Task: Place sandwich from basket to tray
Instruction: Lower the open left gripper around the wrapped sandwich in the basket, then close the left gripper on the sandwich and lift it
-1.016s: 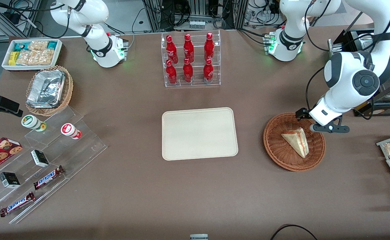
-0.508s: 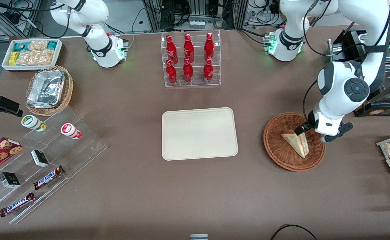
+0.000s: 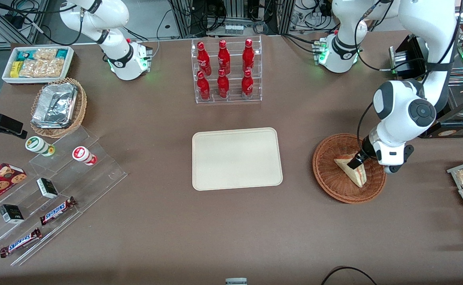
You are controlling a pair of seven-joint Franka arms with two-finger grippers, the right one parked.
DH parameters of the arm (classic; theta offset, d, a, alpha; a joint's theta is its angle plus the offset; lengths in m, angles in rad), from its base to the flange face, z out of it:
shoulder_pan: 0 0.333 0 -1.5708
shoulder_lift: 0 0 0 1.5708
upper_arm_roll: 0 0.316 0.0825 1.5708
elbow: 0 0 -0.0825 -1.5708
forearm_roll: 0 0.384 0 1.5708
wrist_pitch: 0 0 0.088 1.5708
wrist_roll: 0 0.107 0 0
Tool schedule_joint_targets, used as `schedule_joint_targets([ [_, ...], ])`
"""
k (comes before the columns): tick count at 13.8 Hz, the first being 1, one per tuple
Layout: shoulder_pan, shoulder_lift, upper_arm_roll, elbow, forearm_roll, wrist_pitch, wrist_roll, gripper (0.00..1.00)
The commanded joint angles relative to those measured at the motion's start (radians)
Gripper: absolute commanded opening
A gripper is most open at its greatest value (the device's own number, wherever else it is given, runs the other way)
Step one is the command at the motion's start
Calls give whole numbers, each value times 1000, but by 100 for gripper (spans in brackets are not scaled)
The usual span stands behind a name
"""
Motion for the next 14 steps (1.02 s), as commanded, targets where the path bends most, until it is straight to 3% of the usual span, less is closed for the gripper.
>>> schedule_joint_targets([
  [1, -6, 36, 3, 11, -2, 27, -16, 100],
  [5, -5, 73, 3, 16, -2, 58, -18, 100],
  [6, -5, 77, 3, 16, -2, 61, -21, 82],
  [7, -5, 78, 1, 14, -2, 63, -21, 45],
  [8, -5, 79, 2, 14, -2, 61, -21, 16],
  [9, -5, 79, 3, 13, 0, 61, -19, 0],
  [14, -6, 58, 1, 46, 3, 1, 8, 0],
])
